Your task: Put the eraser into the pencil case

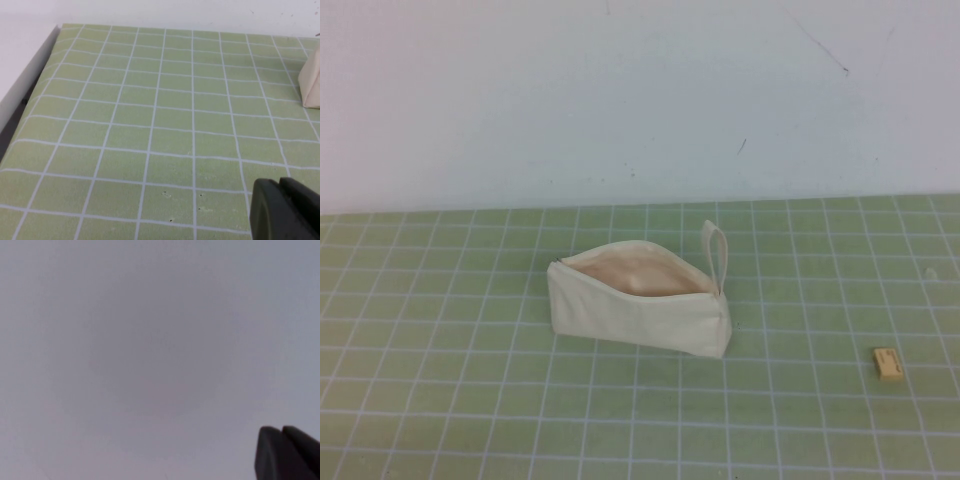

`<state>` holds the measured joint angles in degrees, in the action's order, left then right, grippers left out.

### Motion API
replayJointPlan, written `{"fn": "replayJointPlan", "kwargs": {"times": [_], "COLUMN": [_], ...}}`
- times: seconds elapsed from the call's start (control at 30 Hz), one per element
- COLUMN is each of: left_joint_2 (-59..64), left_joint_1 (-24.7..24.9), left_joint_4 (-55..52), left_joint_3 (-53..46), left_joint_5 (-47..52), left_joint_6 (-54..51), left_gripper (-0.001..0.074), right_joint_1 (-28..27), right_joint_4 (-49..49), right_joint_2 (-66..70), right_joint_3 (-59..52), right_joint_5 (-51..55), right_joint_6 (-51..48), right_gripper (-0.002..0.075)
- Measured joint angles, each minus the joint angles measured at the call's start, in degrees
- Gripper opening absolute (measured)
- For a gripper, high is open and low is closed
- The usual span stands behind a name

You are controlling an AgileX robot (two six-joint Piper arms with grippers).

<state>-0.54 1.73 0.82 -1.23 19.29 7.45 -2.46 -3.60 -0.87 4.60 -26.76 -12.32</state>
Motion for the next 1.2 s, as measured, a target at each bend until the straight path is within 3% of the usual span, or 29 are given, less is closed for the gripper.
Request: {"fn": "replayJointPlan", "kwargs": {"times": [0.2,0.37,0.53,0.8,1.07,1.2], "left_joint_2": [0.0,0.0,0.0,0.0,0.0,0.0], "left_joint_1": [0.0,0.0,0.0,0.0,0.0,0.0], "left_joint_4": [0.0,0.0,0.0,0.0,0.0,0.0], "left_joint_3": [0.0,0.0,0.0,0.0,0.0,0.0], "left_joint_5": [0.0,0.0,0.0,0.0,0.0,0.0], "left_joint_6": [0.0,0.0,0.0,0.0,0.0,0.0], "left_gripper": [-0.0001,-0.0001,-0.0001,-0.0001,-0.0001,-0.0001], "right_joint_1": [0.0,0.0,0.0,0.0,0.1,3.4], "right_joint_4": [-0.9,-1.2,-1.2,-3.7,-16.4,-19.6], "right_joint_2": [3.3,15.2,30.2,52.8,74.0,81.3], "right_joint_3": [18.8,34.4,41.9,42.5,44.0,45.5], "right_joint_5": [25.0,46.7,60.9,63.4,60.2,59.5], "right_joint_6": [-9.3,-12.1,-20.3,-27.4,-32.9,-37.0], "right_gripper": [-0.0001,-0.0001,-0.0001,-0.0001,-0.0001,0.0]}}
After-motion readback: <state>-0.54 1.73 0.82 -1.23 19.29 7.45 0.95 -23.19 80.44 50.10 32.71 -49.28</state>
